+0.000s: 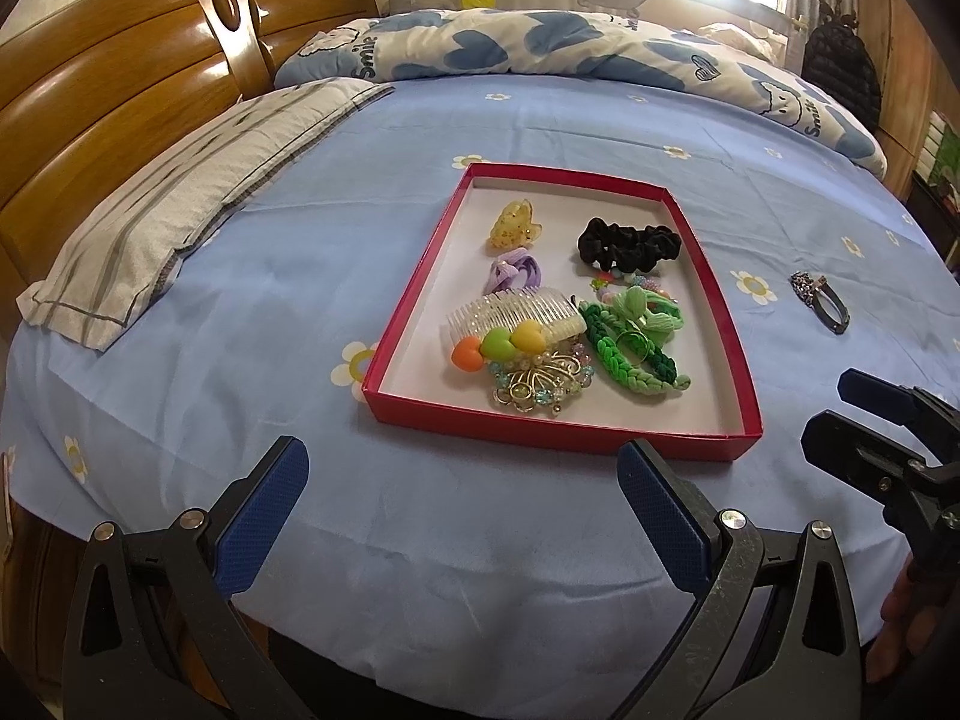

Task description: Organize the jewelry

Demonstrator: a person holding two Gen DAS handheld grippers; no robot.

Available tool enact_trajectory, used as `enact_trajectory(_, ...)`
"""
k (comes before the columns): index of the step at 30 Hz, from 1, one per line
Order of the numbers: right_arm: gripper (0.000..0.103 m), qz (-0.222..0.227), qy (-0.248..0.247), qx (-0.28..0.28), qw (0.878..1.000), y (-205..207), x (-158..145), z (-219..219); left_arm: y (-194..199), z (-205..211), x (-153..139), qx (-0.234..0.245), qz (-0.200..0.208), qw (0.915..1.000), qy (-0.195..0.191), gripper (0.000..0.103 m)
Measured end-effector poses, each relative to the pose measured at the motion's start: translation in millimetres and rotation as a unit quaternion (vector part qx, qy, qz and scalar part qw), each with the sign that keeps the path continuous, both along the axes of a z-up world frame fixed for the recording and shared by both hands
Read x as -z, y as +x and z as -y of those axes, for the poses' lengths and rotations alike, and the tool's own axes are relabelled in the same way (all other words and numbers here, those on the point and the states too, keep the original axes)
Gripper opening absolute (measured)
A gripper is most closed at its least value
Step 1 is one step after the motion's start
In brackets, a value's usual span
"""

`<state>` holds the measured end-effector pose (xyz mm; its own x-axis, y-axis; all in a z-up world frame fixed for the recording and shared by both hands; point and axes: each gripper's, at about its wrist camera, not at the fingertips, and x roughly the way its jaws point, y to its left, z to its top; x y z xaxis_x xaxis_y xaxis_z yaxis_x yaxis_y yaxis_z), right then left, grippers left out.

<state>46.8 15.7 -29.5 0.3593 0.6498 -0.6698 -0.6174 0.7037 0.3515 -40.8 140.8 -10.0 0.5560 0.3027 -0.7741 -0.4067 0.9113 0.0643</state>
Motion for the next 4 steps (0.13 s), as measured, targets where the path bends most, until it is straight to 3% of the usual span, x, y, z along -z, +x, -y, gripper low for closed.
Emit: enact_trajectory(4, 0.099, -0.006, -0.003, 0.006, 1.000, 3.4, 3.9, 0.5, 1.7, -1.1, 0.4, 0.002, -0.002, 1.0000, -0.004, 0.103)
